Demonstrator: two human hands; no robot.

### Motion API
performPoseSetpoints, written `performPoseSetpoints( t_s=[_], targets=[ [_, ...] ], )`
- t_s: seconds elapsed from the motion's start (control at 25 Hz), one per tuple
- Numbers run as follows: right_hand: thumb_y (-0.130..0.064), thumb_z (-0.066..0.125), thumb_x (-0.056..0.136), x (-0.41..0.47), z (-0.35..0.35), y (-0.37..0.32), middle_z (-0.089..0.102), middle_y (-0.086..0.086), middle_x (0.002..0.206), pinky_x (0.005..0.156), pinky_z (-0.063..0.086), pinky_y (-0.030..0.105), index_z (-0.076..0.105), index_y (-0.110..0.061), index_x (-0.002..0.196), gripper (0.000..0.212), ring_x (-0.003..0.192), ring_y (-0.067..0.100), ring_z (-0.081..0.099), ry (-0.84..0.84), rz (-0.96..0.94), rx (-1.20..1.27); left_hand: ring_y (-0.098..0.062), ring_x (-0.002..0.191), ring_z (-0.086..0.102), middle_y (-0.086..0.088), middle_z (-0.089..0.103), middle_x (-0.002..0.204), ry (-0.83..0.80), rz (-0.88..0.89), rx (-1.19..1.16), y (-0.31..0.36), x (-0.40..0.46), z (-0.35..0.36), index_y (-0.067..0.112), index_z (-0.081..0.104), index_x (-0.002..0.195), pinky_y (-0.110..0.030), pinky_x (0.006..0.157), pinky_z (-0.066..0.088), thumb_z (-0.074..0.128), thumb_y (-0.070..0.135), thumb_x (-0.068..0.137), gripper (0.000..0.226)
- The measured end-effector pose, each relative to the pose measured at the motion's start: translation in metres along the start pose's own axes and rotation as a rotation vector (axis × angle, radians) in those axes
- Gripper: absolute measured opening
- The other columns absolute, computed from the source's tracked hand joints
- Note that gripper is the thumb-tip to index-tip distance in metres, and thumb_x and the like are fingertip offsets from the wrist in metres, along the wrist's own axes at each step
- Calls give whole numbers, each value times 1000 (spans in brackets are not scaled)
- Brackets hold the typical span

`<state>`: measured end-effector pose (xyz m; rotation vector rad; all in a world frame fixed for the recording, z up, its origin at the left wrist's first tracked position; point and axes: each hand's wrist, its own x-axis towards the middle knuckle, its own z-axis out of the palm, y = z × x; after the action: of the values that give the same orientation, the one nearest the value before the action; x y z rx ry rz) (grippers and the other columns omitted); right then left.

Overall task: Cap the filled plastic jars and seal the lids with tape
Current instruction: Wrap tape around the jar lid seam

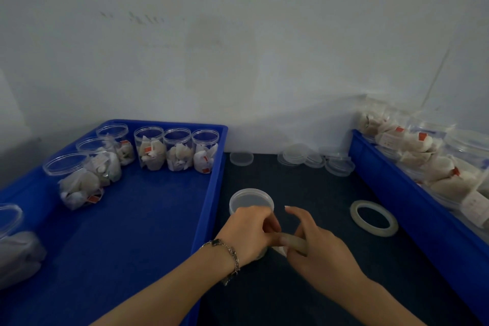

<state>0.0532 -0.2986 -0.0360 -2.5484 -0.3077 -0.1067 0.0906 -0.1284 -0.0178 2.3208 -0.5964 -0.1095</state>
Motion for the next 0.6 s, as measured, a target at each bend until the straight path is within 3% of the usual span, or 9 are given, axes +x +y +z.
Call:
performPoseSetpoints(
  t_s=[0.16, 0.24, 0.32, 0.4, 0.52, 0.6],
  targets=[
    [-32, 50, 93, -1, 10, -4, 57, -13, 91, 60, 45, 20, -2, -45, 143, 73, 73, 4, 58, -143, 29, -214, -7, 89, 61, 1, 68, 99, -91, 14, 201, 2, -2, -3, 17, 70, 100, -19, 80, 48, 58, 28, 92, 18],
    [-24, 48, 95, 7, 12, 1, 58, -4, 110, 70, 45, 28, -20, -46, 142, 86, 83, 12, 59, -199, 75, -409, -6, 85, 60, 2, 67, 95, -122, 50, 244, 7, -2, 0, 17, 70, 96, -19, 77, 45, 57, 29, 92, 18],
    [-19, 52, 92, 20, 5, 12, 60, 0, 110, 75, 48, 34, -24, -47, 141, 94, 85, 16, 61, -266, 124, -476, -3, 78, 57, 9, 64, 88, -113, 51, 226, 9, -1, -2, 20, 68, 94, -16, 72, 43, 56, 30, 92, 16],
    [-28, 61, 89, 29, -5, 21, 62, -3, 103, 73, 51, 27, -11, -47, 146, 94, 76, 11, 65, -390, 166, -141, 0, 72, 55, 14, 61, 80, -75, -10, 210, 3, 3, -9, 24, 68, 92, -15, 68, 42, 57, 31, 92, 13],
    [-45, 69, 81, 23, -11, 29, 63, -4, 81, 61, 47, 22, 6, -50, 145, 90, 64, 6, 58, -662, 257, 498, 3, 73, 55, 13, 65, 88, -38, -77, 261, -12, 4, -18, 31, 66, 87, -11, 64, 37, 59, 33, 90, 9],
    [-51, 66, 83, 18, -9, 38, 62, -4, 69, 58, 46, 22, 5, -51, 145, 87, 62, 8, 56, -722, 268, 682, 3, 74, 56, 14, 65, 86, -55, -80, 283, -14, 3, -20, 32, 67, 85, -12, 65, 39, 61, 36, 88, 8]
  ],
)
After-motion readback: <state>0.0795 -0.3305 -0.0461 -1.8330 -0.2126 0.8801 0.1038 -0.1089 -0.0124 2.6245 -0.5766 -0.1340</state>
